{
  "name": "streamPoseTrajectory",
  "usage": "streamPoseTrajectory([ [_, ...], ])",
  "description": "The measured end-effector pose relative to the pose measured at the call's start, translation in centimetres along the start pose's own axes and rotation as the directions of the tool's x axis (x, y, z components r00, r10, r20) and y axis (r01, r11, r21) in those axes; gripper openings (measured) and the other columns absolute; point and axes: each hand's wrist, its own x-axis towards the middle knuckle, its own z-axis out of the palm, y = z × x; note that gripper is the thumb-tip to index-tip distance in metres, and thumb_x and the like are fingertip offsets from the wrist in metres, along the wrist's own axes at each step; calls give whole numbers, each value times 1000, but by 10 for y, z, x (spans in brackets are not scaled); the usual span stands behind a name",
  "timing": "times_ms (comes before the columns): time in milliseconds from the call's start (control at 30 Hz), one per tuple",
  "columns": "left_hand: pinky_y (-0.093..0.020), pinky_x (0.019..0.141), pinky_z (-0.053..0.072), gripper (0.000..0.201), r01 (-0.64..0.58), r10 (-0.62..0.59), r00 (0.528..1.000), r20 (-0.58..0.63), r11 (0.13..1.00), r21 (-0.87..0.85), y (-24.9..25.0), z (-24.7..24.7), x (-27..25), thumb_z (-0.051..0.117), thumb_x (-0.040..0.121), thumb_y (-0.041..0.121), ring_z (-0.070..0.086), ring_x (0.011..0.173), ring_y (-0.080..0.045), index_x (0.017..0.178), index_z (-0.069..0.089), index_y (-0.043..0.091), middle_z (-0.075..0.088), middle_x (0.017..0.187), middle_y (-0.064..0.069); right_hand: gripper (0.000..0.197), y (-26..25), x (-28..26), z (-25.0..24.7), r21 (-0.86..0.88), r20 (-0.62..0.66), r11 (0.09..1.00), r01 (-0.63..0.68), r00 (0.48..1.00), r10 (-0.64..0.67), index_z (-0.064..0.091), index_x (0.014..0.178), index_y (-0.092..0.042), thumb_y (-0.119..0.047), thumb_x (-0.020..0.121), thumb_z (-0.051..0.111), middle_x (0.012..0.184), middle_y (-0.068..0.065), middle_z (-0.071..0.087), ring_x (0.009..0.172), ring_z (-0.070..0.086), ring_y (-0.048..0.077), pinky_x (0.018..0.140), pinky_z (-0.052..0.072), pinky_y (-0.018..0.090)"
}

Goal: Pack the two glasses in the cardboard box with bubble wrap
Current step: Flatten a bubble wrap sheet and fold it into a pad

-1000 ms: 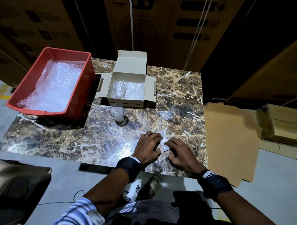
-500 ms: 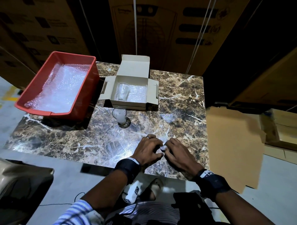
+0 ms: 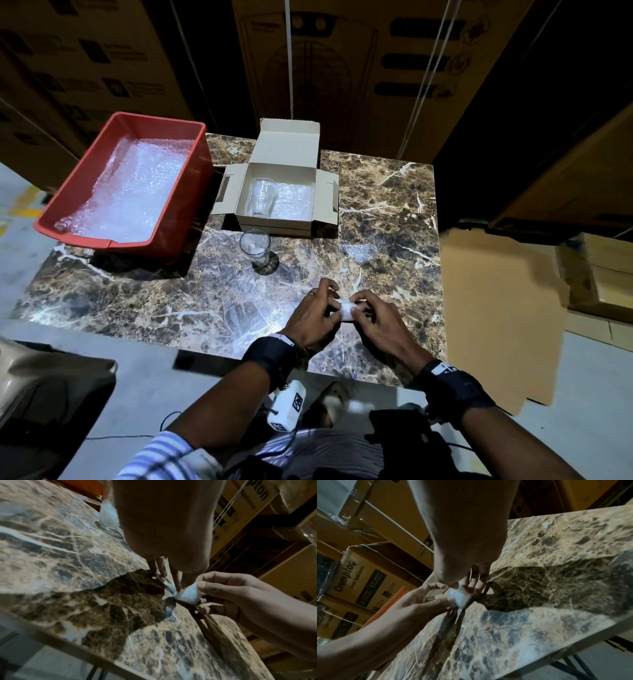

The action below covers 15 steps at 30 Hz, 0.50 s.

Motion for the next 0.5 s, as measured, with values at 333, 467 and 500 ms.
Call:
streamPoseTrajectory([
  [333,-43,61,49,30,-111,126,989,-80,978,176,13,11,-3,60,89,16,55,67,-28,111,42,25,59,77,1,10,-11,16,10,-72,-139,992,-100,986,89,72,80,-18,-16,89,67,59,-4,66,50,51,0,49,40,17],
  [467,-39,67,49,28,-102,132,983,-131,971,219,7,12,-2,66,86,16,58,78,-25,109,52,22,49,108,2,9,-12,22,12,-193,-154,978,-79,987,49,75,78,-19,-16,87,76,61,-14,63,57,60,-5,51,37,8],
  [500,-38,73,52,33,-82,112,985,-129,973,216,5,12,1,69,85,17,62,86,-24,115,55,21,51,113,2,9,-10,25,11,-208,-166,975,-83,985,49,73,78,-19,-16,85,79,64,-12,63,56,59,-2,52,39,12],
])
